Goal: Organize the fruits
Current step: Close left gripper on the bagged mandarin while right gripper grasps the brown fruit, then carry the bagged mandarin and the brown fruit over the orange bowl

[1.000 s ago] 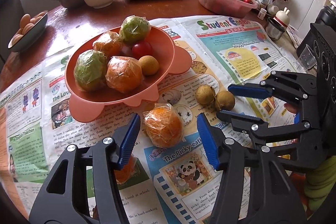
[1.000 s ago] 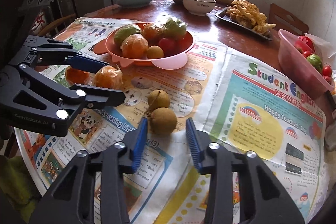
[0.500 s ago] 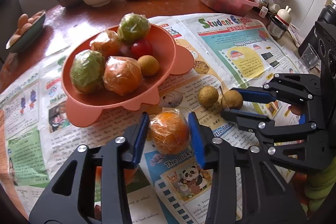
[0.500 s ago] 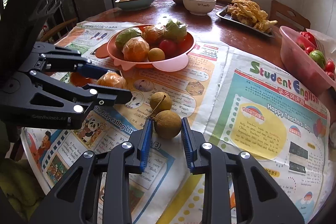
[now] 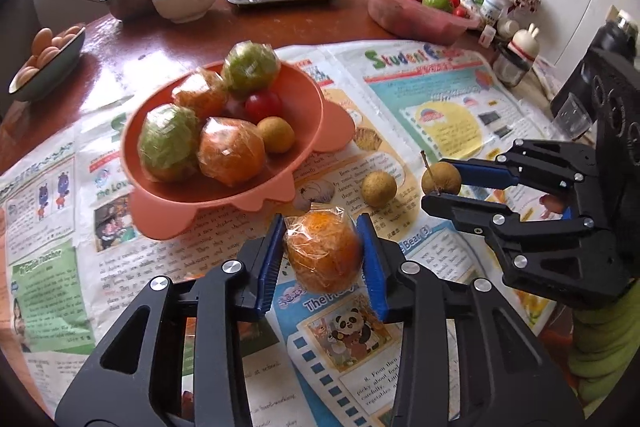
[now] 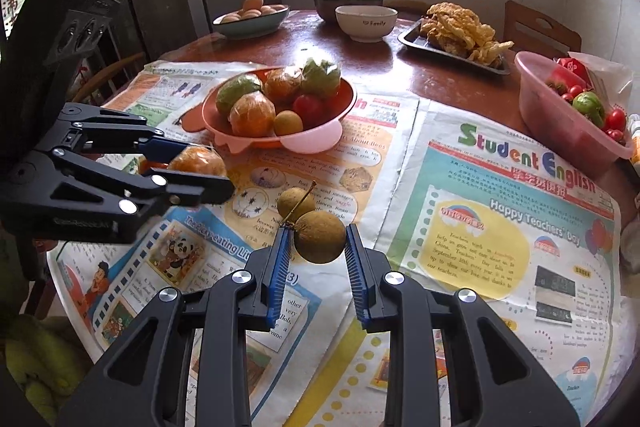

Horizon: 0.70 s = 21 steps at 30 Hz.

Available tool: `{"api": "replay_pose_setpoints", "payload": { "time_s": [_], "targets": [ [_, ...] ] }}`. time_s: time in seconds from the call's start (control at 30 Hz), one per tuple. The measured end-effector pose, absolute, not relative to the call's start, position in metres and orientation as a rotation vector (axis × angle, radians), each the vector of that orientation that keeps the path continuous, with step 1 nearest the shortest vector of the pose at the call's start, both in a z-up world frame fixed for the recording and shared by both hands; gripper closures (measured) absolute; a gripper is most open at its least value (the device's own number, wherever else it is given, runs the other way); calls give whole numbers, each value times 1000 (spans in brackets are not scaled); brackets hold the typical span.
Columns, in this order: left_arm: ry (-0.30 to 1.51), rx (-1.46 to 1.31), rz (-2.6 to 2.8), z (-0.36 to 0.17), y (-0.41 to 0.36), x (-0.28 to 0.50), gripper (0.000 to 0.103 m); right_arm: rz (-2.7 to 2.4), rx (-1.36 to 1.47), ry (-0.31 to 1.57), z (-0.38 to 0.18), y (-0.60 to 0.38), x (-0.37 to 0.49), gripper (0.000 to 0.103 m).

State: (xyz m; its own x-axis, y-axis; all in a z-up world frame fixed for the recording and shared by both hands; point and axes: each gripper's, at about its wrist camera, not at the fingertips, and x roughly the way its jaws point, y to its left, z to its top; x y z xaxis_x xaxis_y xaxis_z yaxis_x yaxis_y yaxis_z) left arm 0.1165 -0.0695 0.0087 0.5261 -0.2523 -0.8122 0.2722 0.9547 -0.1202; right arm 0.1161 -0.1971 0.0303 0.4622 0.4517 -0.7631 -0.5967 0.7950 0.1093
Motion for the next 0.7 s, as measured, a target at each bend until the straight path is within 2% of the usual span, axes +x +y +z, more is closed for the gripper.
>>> {"api": "replay_pose_setpoints", "payload": {
  "time_s": [0.3,0.7],
  "targets": [
    [913,-10,-278,35,-44,115,74,655,-167,837,49,-192,123,77],
    [909,-51,-228,39,-10,128,74,673,-160,809,66,-173,145,77]
  ]
}}
